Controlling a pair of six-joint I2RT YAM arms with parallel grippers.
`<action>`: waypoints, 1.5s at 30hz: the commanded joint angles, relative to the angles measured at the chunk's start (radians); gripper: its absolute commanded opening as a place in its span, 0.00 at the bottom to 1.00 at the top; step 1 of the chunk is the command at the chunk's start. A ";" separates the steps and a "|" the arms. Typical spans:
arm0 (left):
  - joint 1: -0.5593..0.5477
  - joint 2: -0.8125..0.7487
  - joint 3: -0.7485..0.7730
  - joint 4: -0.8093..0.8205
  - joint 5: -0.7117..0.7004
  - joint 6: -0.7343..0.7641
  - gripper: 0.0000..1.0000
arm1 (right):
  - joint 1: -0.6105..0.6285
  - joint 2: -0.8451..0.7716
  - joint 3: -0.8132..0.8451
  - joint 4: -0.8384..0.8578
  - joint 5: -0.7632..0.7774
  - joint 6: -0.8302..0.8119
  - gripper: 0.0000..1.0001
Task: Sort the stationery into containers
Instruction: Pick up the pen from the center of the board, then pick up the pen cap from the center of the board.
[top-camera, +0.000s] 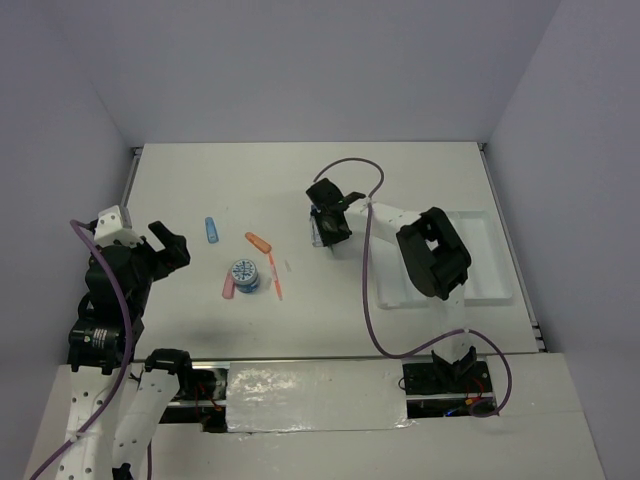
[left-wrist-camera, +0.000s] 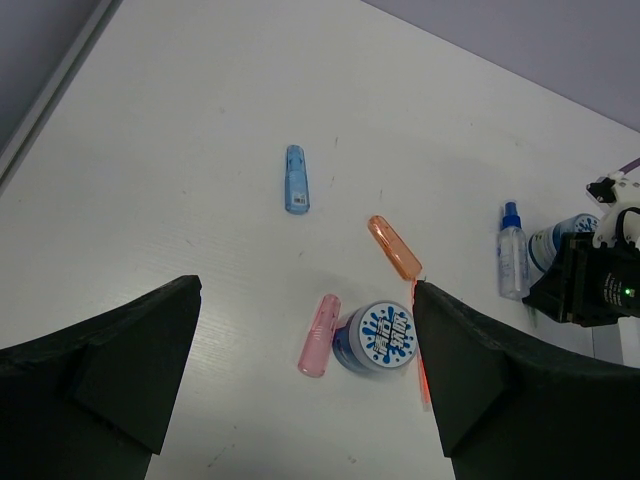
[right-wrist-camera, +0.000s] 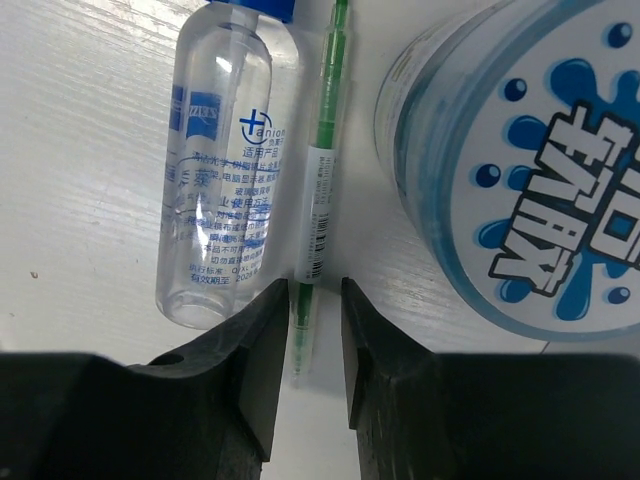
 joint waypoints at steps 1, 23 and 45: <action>0.005 0.002 -0.009 0.046 0.016 0.018 0.99 | -0.007 0.034 0.023 -0.018 -0.034 0.007 0.35; -0.199 0.344 0.234 0.078 0.106 -0.091 0.99 | 0.021 -0.587 -0.275 -0.055 0.029 0.150 0.00; -0.683 1.267 0.504 -0.043 -0.263 -0.589 0.72 | 0.039 -1.288 -0.603 -0.233 0.012 0.150 0.00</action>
